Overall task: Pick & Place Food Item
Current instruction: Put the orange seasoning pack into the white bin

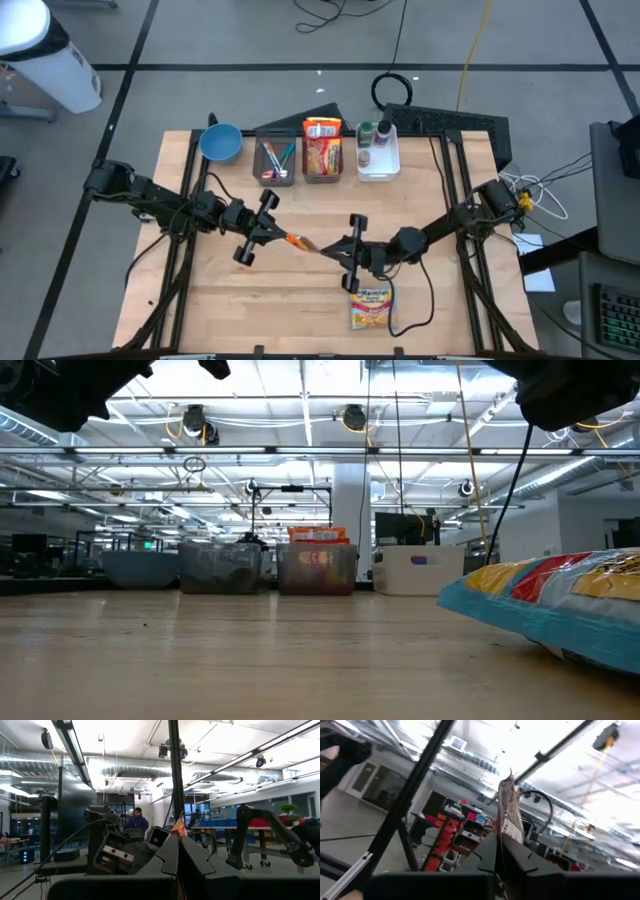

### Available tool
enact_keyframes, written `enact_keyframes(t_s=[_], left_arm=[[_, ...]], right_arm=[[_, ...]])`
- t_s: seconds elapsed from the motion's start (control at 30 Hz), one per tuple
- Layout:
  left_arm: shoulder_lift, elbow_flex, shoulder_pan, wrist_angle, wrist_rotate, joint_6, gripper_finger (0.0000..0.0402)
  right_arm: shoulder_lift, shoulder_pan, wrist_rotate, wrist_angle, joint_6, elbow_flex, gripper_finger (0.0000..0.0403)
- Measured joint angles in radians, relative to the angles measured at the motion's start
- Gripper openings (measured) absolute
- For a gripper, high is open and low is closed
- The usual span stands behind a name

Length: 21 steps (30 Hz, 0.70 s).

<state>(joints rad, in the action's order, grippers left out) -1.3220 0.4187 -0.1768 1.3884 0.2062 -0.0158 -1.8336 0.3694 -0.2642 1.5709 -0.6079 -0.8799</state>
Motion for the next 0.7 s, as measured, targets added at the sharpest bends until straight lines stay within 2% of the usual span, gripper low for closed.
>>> enact_keyframes(t_s=[0.17, 0.27, 0.4, 0.57, 0.63, 0.7], left_arm=[[0.001, 0.0, 0.0, -0.024, -0.027, 0.003, 0.0006], [0.001, 0.0, 0.004, -0.037, -0.055, -0.005, 0.003], [0.001, 0.0, 0.018, -0.066, -0.126, -0.03, 0.0086], [0.026, 0.013, 0.035, -0.158, -0.128, -0.067, 0.0173], [0.046, 0.042, 0.034, -0.278, -0.127, -0.081, 0.0206], [0.072, 0.104, 0.028, -0.465, -0.123, -0.071, 0.0232]], right_arm=[[0.0, 0.0, -0.045, 0.0, 0.013, 0.0, 0.0002], [0.006, 0.0, -0.058, -0.006, 0.017, 0.001, 0.0001], [0.057, 0.001, -0.127, -0.112, 0.046, 0.001, 0.0001], [0.171, 0.004, -0.193, -0.38, 0.134, 0.001, 0.0], [0.231, -0.001, -0.223, -0.522, 0.185, 0.001, 0.0], [0.282, -0.014, -0.232, -0.648, 0.241, 0.001, 0.0]])
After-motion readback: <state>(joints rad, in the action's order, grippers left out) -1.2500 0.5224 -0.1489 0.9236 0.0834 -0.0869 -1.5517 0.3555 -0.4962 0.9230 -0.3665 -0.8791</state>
